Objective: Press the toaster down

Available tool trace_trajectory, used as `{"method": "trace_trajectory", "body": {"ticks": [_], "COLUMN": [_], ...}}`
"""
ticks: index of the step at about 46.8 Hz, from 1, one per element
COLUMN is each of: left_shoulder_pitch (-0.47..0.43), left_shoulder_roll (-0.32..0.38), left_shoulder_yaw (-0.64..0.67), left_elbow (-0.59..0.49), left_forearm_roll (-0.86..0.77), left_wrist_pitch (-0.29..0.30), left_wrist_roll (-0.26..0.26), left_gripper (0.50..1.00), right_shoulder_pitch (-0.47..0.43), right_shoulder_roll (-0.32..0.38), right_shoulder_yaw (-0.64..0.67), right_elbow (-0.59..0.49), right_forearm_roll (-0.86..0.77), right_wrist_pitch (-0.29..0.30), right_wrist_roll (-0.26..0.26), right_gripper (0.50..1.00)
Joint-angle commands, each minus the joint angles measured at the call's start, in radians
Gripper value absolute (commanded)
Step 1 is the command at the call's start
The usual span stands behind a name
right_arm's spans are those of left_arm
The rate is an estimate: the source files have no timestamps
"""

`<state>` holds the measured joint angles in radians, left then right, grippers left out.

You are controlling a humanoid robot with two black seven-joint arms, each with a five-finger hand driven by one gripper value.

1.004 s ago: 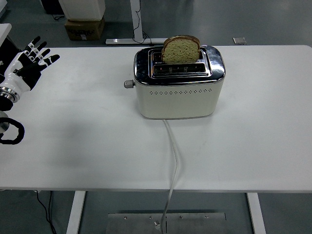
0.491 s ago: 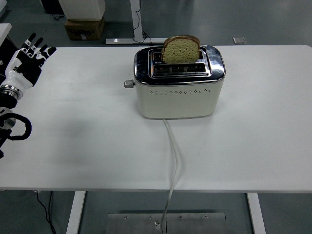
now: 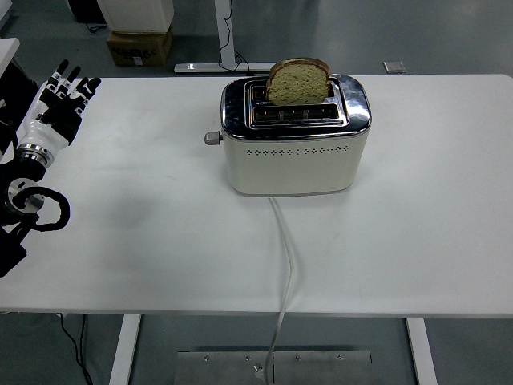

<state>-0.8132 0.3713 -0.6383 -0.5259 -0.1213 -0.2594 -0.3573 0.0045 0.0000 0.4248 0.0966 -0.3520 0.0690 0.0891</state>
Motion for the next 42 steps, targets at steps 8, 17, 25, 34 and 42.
{"method": "trace_trajectory", "body": {"ticks": [8, 17, 25, 34, 42], "left_shoulder_pitch": [0.000, 0.000, 0.000, 0.000, 0.002], "left_shoulder_roll": [-0.034, -0.057, -0.063, -0.066, -0.066], "left_shoulder_yaw": [-0.014, -0.027, -0.041, -0.046, -0.044], "left_elbow": [0.009, 0.037, 0.043, 0.043, 0.043], "left_forearm_roll": [-0.003, -0.003, -0.003, -0.003, -0.003], "left_wrist_pitch": [-0.004, -0.006, -0.006, -0.003, -0.003], "left_wrist_roll": [0.000, 0.000, 0.000, 0.000, 0.000], "left_gripper": [1.000, 1.000, 1.000, 1.000, 1.000], "right_shoulder_pitch": [0.000, 0.000, 0.002, 0.002, 0.002], "right_shoulder_roll": [0.000, 0.000, 0.000, 0.000, 0.000], "right_shoulder_yaw": [-0.001, -0.001, -0.001, -0.001, -0.001], "right_elbow": [0.000, 0.008, 0.003, 0.003, 0.005], "right_forearm_roll": [0.001, -0.002, -0.002, -0.002, -0.005], "right_wrist_pitch": [0.000, 0.000, 0.000, 0.000, 0.000], "right_wrist_roll": [0.000, -0.003, -0.003, -0.003, -0.003], "right_gripper": [1.000, 0.998, 0.998, 1.000, 1.000]}}
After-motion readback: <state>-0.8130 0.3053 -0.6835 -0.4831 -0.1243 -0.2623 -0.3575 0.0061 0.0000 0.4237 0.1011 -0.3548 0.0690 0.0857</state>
